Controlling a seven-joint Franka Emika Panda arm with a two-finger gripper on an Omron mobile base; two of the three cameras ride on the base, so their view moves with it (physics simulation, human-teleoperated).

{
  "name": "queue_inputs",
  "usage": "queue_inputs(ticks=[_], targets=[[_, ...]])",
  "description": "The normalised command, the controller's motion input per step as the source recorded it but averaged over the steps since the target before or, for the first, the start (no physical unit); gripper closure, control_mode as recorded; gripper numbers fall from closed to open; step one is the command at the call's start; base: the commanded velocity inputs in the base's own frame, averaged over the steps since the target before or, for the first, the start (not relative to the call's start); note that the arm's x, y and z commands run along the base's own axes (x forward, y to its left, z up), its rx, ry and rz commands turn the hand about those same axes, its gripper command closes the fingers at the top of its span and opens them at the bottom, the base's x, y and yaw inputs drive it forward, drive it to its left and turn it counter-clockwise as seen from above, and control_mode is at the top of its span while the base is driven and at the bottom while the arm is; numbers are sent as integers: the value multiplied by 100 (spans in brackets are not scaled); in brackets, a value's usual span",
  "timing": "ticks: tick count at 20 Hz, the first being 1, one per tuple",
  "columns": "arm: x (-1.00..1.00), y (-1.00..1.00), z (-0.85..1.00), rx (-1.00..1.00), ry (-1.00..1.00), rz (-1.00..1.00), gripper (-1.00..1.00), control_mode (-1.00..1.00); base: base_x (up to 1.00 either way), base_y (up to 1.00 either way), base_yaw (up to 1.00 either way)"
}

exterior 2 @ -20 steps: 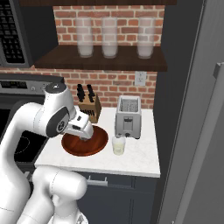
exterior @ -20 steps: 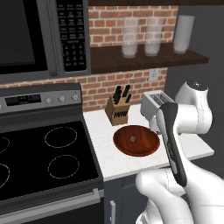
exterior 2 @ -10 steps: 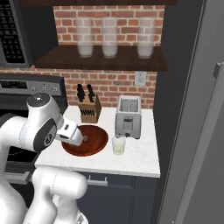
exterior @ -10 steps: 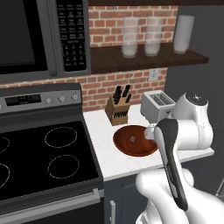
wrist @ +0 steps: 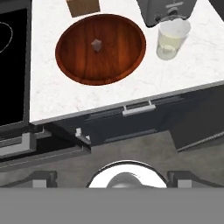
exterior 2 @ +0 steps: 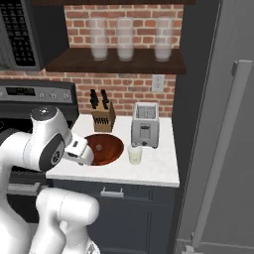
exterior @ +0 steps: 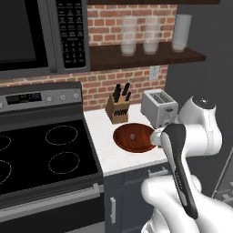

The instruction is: Grab a lemon wedge from the fridge and one ice cube from the ice bowl, and put them in the glass of lemonade.

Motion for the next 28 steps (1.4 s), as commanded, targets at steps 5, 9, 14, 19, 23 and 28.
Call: queue_inputs(ticks=[5,9,14,19,23,28], targets=[[0,0,0,0,0,0,-100,100,-100,6,-35],[0,0,0,0,0,0,-100,100,-25,-1,-49],[0,0,0,0,0,0,-100,100,48,-10,-59],[0,0,0,0,0,0,-100,100,32,-52,-17],[0,0,0,0,0,0,-100,100,27,-81,2],[0,0,0,0,0,0,-100,100,29,-26,3]])
